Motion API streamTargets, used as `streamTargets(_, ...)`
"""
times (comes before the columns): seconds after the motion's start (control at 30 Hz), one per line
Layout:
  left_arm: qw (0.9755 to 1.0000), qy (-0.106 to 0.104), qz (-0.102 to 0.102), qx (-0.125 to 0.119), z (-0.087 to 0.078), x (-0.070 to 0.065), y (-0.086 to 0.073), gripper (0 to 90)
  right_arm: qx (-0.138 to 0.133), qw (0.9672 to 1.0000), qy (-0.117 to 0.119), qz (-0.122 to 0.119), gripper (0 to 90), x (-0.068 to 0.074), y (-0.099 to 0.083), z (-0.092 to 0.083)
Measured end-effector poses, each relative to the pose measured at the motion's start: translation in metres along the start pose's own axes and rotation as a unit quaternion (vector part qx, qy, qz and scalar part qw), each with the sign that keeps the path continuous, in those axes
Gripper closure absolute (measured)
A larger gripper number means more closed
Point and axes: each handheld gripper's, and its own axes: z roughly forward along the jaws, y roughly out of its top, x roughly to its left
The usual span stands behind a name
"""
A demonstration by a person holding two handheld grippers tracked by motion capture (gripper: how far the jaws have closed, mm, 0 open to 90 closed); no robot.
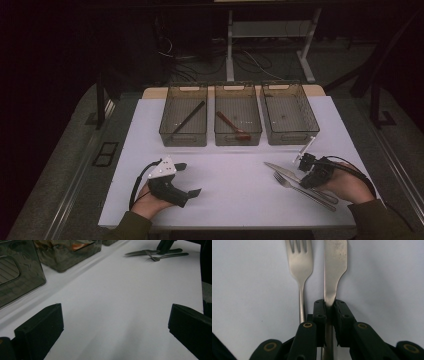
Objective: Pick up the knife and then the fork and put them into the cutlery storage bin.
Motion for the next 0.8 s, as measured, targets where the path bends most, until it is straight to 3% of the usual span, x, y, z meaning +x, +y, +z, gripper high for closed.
streamTargets(0.23, 1.0, 0.0, 0.0, 0.0, 0.0, 0.0, 0.0, 0.0, -0.073, 0.9968, 0.01, 0.029, 79.2, -0.01, -0.006, -0.012)
streamTargets(0.4, 1.0, 0.0, -0.001, 0.0, 0.0, 0.0, 0.0, 0.0, -0.12, 0.9913, 0.012, 0.051, 79.2, -0.016, -0.01, -0.019)
streamTargets(0.67, 1.0, 0.0, -0.001, 0.002, 0.0, 0.001, 0.0, 0.0, -0.218, 0.9712, 0.021, 0.094, 79.1, -0.028, -0.02, -0.034)
streamTargets(0.8, 1.0, 0.0, -0.002, 0.002, 0.0, 0.001, 0.0, 0.0, -0.25, 0.9614, 0.016, 0.113, 79.1, -0.032, -0.025, -0.038)
